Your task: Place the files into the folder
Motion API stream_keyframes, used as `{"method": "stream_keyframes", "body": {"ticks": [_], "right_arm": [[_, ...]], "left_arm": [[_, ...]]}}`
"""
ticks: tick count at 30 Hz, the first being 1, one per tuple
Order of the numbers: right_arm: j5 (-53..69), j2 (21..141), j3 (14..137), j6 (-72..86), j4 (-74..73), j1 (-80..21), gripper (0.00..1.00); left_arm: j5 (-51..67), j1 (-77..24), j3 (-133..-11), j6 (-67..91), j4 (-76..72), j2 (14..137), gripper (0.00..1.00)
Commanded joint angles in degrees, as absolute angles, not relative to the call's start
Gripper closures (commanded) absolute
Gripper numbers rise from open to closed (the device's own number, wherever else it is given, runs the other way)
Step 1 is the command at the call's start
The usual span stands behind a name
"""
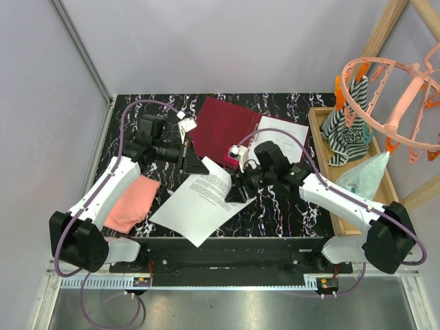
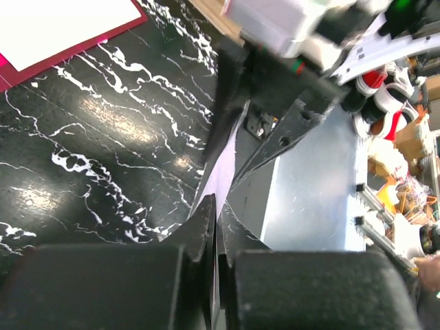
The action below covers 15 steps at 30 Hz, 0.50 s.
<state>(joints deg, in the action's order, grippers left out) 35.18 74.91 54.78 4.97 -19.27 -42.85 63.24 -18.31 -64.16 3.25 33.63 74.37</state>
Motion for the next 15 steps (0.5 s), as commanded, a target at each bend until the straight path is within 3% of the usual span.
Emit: {"method": "stream_keyframes", "body": {"ticks": [1,4,6,11,15], "right_arm": [[33.13,70.67,50.63,12.03,-11.18,-41.92,0.39],[32.7,67.95,45.98,17.13,-4.15,-41.92,0.26],[32.26,66.54,41.5,21.95,4.19,-41.84,0.23],[27.86,61.27,31.21,36.02,27.39,-41.84,0.26],[23.83,56.88,26.55,38.41,33.13,-41.84,0.28]], "left_arm": [[65.56,-17.84,-63.99,11.76,25.5,71.64,1.0],[65.13,-17.23,-62.93,18.44,19.17,69.36,1.0],[65.04,-16.35,-61.44,24.67,12.53,67.42,1.0],[62.33,-15.29,-57.84,37.6,1.25,65.04,1.0],[61.17,-13.89,-53.1,47.61,-9.99,63.2,1.0]]}}
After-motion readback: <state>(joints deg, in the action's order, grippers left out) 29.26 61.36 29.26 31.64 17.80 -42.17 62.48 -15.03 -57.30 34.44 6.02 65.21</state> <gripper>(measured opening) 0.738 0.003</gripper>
